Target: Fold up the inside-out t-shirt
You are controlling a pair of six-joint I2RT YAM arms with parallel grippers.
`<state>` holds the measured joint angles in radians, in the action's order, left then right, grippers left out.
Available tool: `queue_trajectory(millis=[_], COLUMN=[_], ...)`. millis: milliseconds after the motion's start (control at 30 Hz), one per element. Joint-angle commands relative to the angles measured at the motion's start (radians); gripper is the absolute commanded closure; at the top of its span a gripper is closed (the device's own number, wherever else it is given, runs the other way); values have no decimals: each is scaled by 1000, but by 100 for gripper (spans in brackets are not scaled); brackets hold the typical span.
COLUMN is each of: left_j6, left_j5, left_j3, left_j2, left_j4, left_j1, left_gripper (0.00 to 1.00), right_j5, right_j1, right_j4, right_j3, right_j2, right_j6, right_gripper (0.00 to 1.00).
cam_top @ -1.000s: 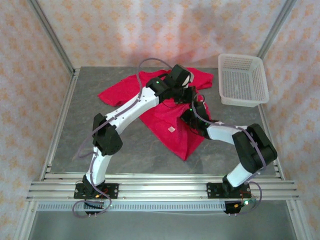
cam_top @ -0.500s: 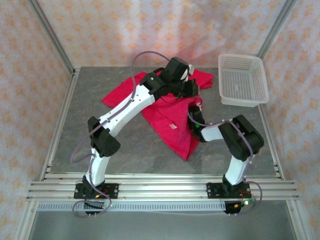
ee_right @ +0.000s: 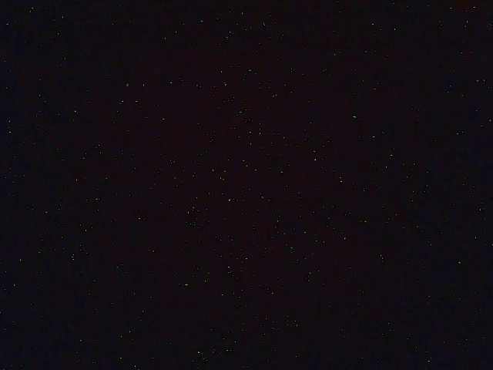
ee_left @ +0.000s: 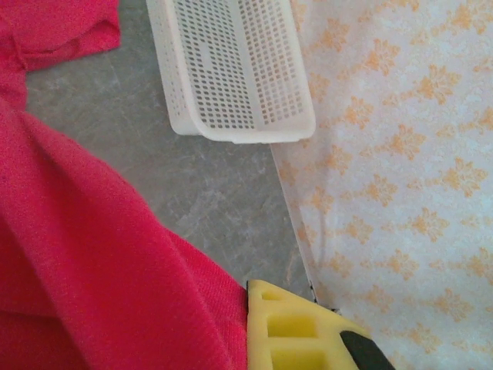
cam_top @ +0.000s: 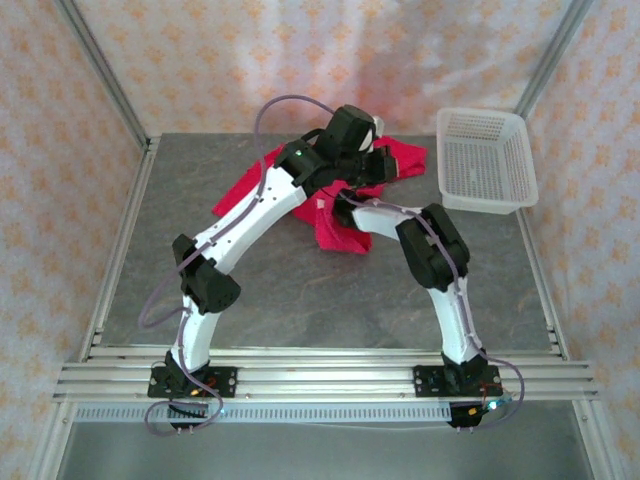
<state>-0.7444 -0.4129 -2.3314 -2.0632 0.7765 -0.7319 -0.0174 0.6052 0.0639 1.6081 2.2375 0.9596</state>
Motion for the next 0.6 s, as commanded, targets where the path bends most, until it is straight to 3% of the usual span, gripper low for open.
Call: queue_trajectory(millis=[0, 133, 367, 567], left_j6=[-24, -20, -40, 11], left_j5=[-65, -70, -71, -53], left_j3=[-39, -2, 168, 183], left_j2=[76, 118, 223, 201], left_j4=[-36, -39, -112, -61], left_j1=[-18, 6, 97, 224], left_gripper=[100, 100, 100, 100], right_j5=[67, 28, -51, -149], right_j1=[19, 19, -1, -26], right_j4=[-445, -512, -378, -238], right_j3=[178, 244, 82, -241], right_j2=[132, 208, 112, -184], right_j6=[33, 48, -13, -148], right_gripper=[15, 27, 98, 100])
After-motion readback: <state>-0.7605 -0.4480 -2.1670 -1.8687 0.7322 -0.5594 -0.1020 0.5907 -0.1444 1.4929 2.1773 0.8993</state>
